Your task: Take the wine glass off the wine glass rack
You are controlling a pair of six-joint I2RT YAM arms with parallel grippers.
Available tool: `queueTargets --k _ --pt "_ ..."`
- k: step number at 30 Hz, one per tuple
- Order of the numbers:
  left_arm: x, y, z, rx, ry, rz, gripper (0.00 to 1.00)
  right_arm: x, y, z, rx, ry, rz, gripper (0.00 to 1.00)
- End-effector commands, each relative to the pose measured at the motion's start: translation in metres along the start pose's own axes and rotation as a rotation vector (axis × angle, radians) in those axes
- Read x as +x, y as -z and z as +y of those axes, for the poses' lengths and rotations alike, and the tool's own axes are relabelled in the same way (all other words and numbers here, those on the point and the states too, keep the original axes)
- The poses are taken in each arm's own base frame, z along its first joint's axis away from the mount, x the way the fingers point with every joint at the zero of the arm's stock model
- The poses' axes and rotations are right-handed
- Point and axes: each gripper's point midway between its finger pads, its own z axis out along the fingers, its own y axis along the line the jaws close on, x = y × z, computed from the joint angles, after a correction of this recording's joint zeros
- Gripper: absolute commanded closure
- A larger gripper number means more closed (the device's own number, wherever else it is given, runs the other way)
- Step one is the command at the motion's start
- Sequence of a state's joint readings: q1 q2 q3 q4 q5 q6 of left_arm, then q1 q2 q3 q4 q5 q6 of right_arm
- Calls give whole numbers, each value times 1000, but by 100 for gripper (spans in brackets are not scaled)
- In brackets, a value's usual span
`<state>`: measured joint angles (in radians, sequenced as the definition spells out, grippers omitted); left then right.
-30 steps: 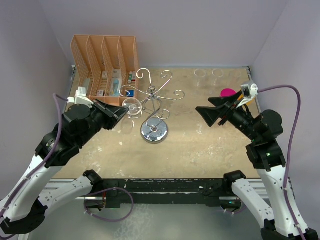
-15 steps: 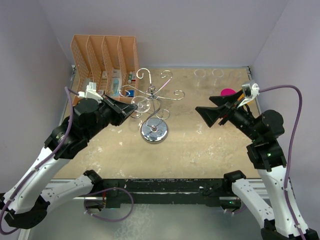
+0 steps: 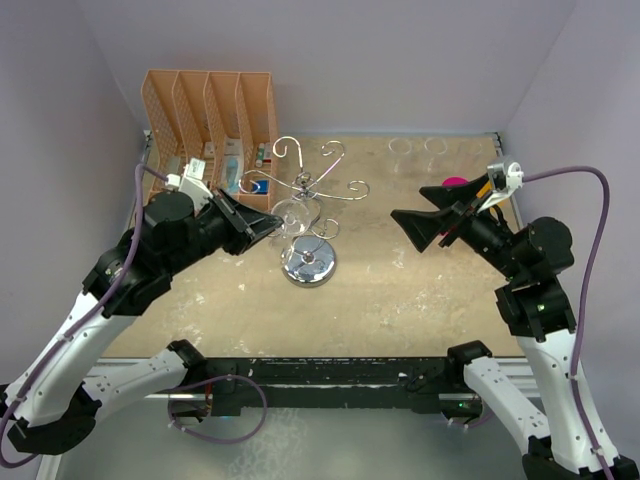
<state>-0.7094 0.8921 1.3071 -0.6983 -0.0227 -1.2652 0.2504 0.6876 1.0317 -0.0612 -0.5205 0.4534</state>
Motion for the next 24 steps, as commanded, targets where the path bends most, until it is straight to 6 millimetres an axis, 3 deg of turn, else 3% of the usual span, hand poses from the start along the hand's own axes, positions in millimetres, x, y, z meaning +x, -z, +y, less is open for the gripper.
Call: queueTargets --k 1,13,24 --pt "6 22 -25 101 -36 50 100 -28 2 16 -52 63 -75 0" --pt "17 48 -39 200 -34 113 100 -28 -1 23 -100 53 -76 0" --pt "13 89 -91 388 -21 141 100 -31 6 61 -315 5 -100 0"
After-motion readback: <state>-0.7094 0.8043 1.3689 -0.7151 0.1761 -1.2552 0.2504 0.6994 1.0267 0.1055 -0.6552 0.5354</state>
